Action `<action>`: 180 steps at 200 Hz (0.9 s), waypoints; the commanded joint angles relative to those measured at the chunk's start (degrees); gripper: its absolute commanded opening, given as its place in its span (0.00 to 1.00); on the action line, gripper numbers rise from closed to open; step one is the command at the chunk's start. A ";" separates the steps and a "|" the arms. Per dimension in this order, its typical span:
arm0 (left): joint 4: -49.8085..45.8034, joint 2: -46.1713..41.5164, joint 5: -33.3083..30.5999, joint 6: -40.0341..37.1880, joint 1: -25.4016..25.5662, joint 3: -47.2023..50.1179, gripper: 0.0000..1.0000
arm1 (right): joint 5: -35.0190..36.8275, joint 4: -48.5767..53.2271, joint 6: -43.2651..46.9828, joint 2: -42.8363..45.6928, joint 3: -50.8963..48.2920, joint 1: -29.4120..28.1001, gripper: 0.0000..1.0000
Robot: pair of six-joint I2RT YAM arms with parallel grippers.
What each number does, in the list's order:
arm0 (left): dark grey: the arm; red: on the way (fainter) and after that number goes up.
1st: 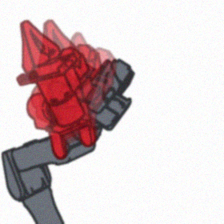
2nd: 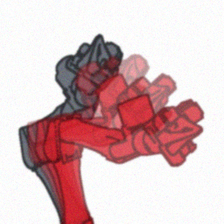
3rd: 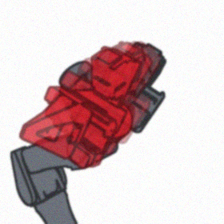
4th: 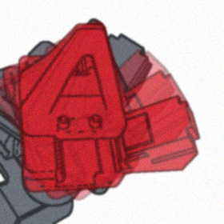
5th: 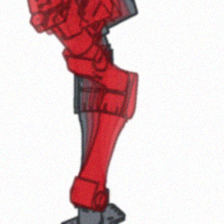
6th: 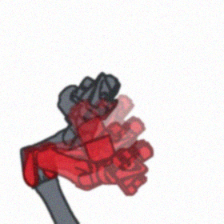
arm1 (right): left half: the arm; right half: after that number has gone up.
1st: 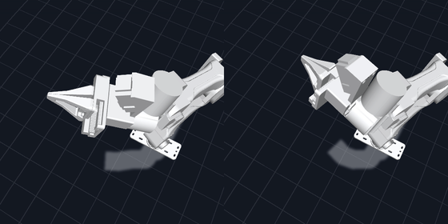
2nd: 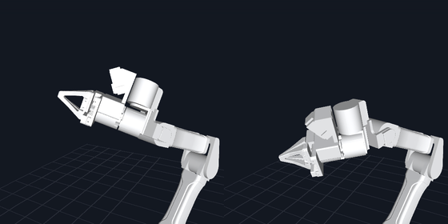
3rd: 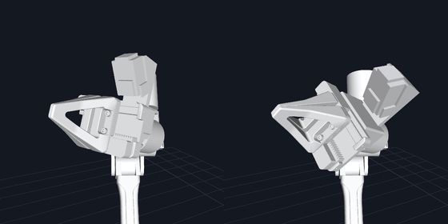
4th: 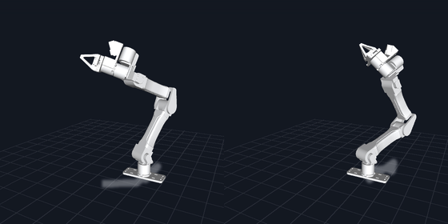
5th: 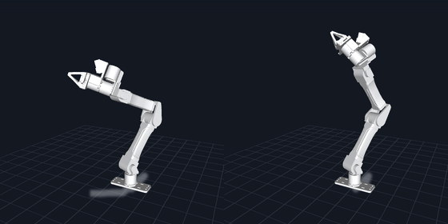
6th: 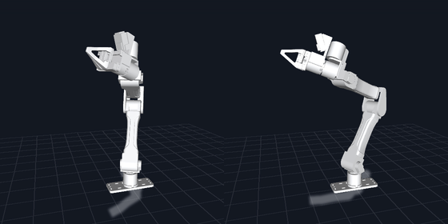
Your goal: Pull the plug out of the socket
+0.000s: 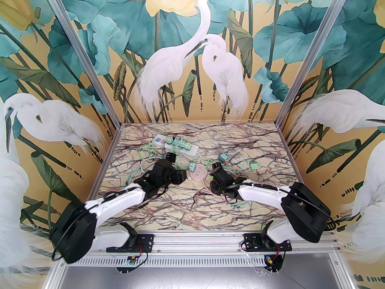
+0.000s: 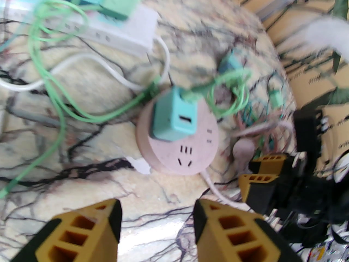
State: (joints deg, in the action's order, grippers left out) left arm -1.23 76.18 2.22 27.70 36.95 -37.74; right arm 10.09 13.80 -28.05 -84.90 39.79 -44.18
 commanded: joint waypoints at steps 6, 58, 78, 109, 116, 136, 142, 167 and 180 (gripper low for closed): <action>2.01 4.61 -5.26 -1.29 1.50 -4.14 0.51 | -5.47 -4.27 1.95 2.58 0.38 0.00 0.41; 3.06 15.16 -3.13 -6.66 2.53 -12.13 0.55 | -14.17 -8.02 0.22 -0.32 3.47 4.78 0.38; 2.43 17.65 -3.49 -8.12 2.60 -14.44 0.55 | -17.12 -9.50 -0.67 -2.28 4.23 7.81 0.37; -0.08 21.62 -5.22 -11.01 2.60 -18.21 0.55 | -21.74 -11.32 -1.46 -5.44 5.93 10.81 0.37; -0.68 22.55 -5.33 -11.70 2.60 -18.94 0.55 | -22.59 -11.73 -1.68 -6.09 6.36 11.19 0.38; -2.15 24.39 -5.93 -13.19 2.60 -20.31 0.50 | -25.32 -13.75 -3.02 -8.27 7.14 12.70 0.38; -2.15 24.64 -5.95 -13.35 2.58 -20.28 0.48 | -26.27 -14.46 -3.48 -9.01 7.35 13.25 0.39; -2.58 25.09 -5.66 -13.46 2.68 -19.96 0.48 | -29.63 -17.34 -5.33 -11.59 8.09 14.76 0.40; -2.93 25.33 -5.49 -13.71 2.71 -19.79 0.48 | -30.28 -17.99 -5.86 -13.09 8.79 15.05 0.41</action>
State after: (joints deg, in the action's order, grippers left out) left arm -2.02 100.66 -2.50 15.73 39.16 -57.01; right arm -16.29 -0.34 -31.33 -95.64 46.46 -29.95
